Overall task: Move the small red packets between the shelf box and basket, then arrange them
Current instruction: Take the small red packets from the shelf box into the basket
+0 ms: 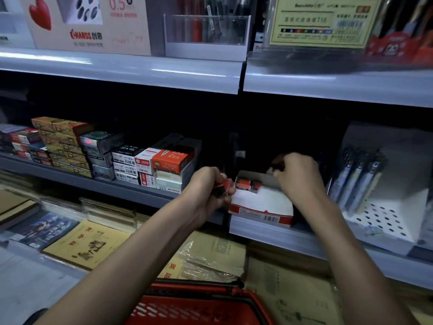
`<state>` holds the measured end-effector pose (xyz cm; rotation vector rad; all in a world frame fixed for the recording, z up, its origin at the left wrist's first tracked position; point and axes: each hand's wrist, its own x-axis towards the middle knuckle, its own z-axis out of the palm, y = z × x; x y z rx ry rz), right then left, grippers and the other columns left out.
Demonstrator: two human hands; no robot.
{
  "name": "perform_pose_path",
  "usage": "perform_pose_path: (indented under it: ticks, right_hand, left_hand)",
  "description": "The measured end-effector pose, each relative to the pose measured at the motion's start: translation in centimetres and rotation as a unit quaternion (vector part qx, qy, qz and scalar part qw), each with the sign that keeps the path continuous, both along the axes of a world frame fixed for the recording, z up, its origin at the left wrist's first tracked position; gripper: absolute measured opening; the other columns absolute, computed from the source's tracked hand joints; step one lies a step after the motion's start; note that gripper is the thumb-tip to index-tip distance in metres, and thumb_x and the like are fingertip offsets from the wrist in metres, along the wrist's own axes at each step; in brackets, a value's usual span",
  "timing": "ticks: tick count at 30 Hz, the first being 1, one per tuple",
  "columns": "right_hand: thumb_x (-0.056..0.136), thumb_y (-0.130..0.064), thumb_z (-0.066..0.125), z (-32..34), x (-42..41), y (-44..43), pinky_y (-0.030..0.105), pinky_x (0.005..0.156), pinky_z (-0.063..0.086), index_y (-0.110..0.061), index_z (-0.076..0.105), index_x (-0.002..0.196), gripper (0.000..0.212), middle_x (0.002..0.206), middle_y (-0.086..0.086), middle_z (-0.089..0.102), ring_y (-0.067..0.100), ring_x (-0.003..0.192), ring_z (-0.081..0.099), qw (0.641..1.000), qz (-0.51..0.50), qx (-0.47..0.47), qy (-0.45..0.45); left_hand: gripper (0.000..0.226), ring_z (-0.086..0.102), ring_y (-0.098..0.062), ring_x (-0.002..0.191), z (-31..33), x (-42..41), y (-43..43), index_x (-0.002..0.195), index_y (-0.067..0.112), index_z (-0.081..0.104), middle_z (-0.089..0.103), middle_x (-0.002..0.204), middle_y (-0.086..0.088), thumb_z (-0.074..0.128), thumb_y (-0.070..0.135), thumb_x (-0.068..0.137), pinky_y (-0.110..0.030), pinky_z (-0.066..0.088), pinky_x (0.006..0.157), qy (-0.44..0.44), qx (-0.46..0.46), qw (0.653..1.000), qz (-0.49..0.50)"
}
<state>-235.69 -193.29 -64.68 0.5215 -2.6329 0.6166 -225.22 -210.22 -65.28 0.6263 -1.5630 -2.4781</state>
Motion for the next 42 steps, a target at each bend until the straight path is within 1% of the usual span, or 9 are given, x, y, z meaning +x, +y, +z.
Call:
perform_pose_path:
  ticks: [8, 11, 13, 16, 21, 24, 29, 35, 42]
  right_hand:
    - [0.089, -0.013, 0.070, -2.9, -0.1, -1.2, 0.035, 0.079, 0.054, -0.023, 0.079, 0.097, 0.016, 0.098, 0.004, 0.075, 0.029, 0.096, 0.070, 0.991, 0.032, 0.126, -0.015]
    - [0.096, -0.029, 0.067, -1.5, 0.5, -1.6, 0.031, 0.071, 0.053, -0.022, 0.080, 0.093, 0.015, 0.087, -0.002, 0.076, 0.018, 0.081, 0.070, 0.986, 0.083, -0.090, -0.111]
    - [0.100, -0.041, 0.059, 0.1, 1.2, -1.6, 0.030, 0.059, 0.047, -0.015, 0.077, 0.090, 0.034, 0.077, 0.005, 0.074, 0.017, 0.065, 0.066, 0.915, 0.151, -0.257, -0.272]
    - [0.097, -0.033, 0.065, 1.5, 2.1, -0.8, 0.027, 0.057, 0.040, -0.009, 0.077, 0.096, 0.026, 0.074, 0.013, 0.068, 0.020, 0.063, 0.058, 0.871, 0.222, -0.271, -0.346]
    - [0.089, -0.014, 0.075, 1.3, 1.4, -0.5, 0.016, 0.055, 0.047, -0.007, 0.075, 0.103, 0.015, 0.079, 0.007, 0.071, 0.013, 0.065, 0.064, 0.897, 0.141, -0.334, -0.252]
    - [0.086, -0.019, 0.072, 0.4, 0.5, -0.1, 0.021, 0.056, 0.044, -0.019, 0.077, 0.096, 0.012, 0.072, -0.004, 0.067, 0.009, 0.064, 0.063, 0.989, 0.043, -0.138, -0.030]
    - [0.091, -0.027, 0.069, -2.2, -0.2, -0.7, 0.037, 0.074, 0.055, -0.019, 0.074, 0.103, 0.015, 0.093, 0.009, 0.073, 0.032, 0.091, 0.070, 0.988, 0.007, 0.149, 0.046]
    - [0.093, -0.005, 0.061, -2.1, -1.2, 0.5, 0.034, 0.087, 0.056, -0.030, 0.076, 0.114, 0.036, 0.117, -0.002, 0.073, 0.023, 0.108, 0.067, 0.995, 0.060, 0.057, -0.049]
    - [0.093, -0.004, 0.060, -0.5, -1.1, 2.9, 0.039, 0.092, 0.057, -0.028, 0.076, 0.110, 0.034, 0.115, -0.002, 0.074, 0.021, 0.108, 0.068, 0.996, 0.055, -0.060, -0.038]
  left_hand:
    - [0.011, 0.069, -0.028, 0.091, -0.6, 0.6, 0.1, 0.091, 0.000, 0.069, 0.073, 0.078, -0.016, 0.061, 0.002, 0.098, -0.029, 0.060, 0.077, 0.040, -0.027, 0.996, -0.072]
    - [0.012, 0.062, -0.020, 0.074, -0.9, 0.3, 0.5, 0.094, 0.001, 0.073, 0.069, 0.076, -0.012, 0.072, 0.012, 0.094, -0.021, 0.050, 0.059, 0.060, -0.043, 0.994, -0.076]
    - [0.024, 0.057, -0.015, 0.063, -1.1, 0.0, 0.7, 0.103, -0.003, 0.073, 0.067, 0.082, -0.013, 0.077, 0.016, 0.090, -0.020, 0.043, 0.051, 0.065, -0.040, 0.995, -0.059]
    - [0.030, 0.052, -0.012, 0.058, -1.0, -0.1, 0.9, 0.105, -0.008, 0.073, 0.067, 0.087, -0.016, 0.079, 0.015, 0.086, -0.019, 0.038, 0.045, 0.066, -0.039, 0.996, -0.049]
    - [0.019, 0.062, -0.017, 0.064, -1.1, -0.5, 0.7, 0.107, -0.002, 0.071, 0.069, 0.077, -0.013, 0.066, 0.013, 0.097, -0.026, 0.049, 0.063, 0.027, -0.006, 0.999, -0.018]
    - [0.018, 0.064, -0.027, 0.080, -0.9, -0.5, 0.2, 0.106, -0.003, 0.070, 0.067, 0.087, -0.019, 0.054, 0.003, 0.099, -0.027, 0.053, 0.068, 0.023, -0.019, 1.000, -0.001]
    - [0.020, 0.077, -0.030, 0.096, -0.9, -0.5, 0.4, 0.113, 0.004, 0.066, 0.074, 0.104, -0.023, 0.062, -0.006, 0.096, -0.028, 0.064, 0.073, 0.043, -0.062, 0.997, 0.006]
    - [0.019, 0.071, -0.008, 0.070, -1.8, -1.7, 0.9, 0.100, 0.013, 0.074, 0.074, 0.084, -0.005, 0.080, 0.005, 0.085, -0.016, 0.053, 0.058, 0.086, -0.271, 0.956, 0.073]
    - [0.021, 0.073, -0.007, 0.095, -2.6, -5.8, 2.9, 0.112, 0.014, 0.079, 0.079, 0.102, 0.002, 0.076, 0.013, 0.091, -0.020, 0.056, 0.090, 0.136, -0.509, 0.850, 0.004]
